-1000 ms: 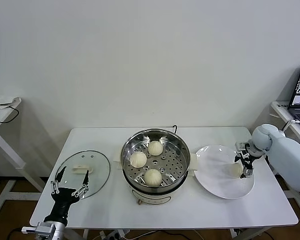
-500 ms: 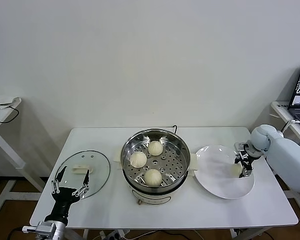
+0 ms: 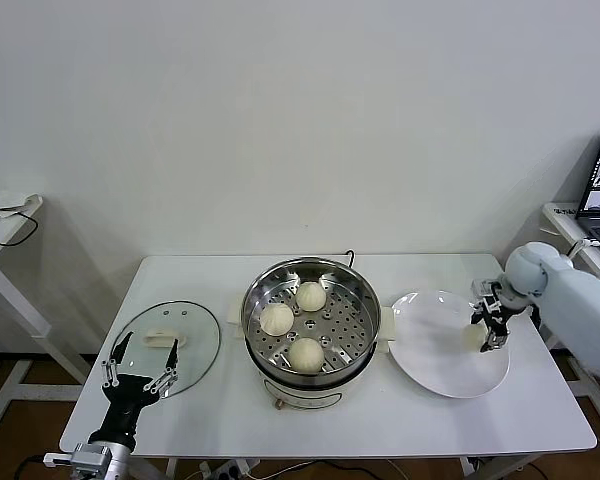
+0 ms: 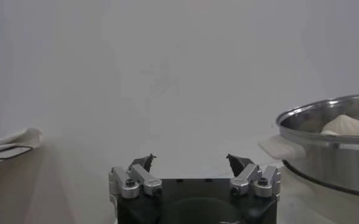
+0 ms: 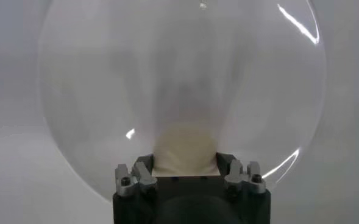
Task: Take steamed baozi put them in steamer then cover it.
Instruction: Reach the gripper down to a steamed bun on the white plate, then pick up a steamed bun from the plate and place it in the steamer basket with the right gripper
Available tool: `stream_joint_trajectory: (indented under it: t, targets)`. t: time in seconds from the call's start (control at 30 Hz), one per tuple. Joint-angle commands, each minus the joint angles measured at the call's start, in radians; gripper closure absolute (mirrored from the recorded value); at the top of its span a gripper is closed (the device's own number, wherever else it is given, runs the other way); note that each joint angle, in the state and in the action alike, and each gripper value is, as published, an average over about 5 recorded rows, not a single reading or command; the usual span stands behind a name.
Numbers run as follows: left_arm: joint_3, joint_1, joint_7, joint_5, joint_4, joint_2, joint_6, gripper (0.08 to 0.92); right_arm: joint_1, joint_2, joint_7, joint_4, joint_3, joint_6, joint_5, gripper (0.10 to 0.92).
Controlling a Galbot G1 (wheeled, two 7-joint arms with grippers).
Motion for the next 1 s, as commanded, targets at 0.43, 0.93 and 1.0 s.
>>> stream_joint_trajectory:
  t: [0.43,0.93,1.0]
  targets:
    - [0.003,-0.004,0.005,0.001,-0.008,0.005,-0.01,0.177,0.755,-0.22,0.034,0.568,-0.734,-0.355,0.671,0.322]
    - [-0.009,-0.017,0.007,-0.011,-0.017,0.018,-0.004,0.177,1.048,0.056,0.134,0.692,-0.966,-0.478,1.005,0.321]
    - [-0.011,-0.019,0.007,-0.013,-0.016,0.016,-0.004,0.177,1.043,0.111,0.142,0.678,-0.968,-0.487,1.017,0.321]
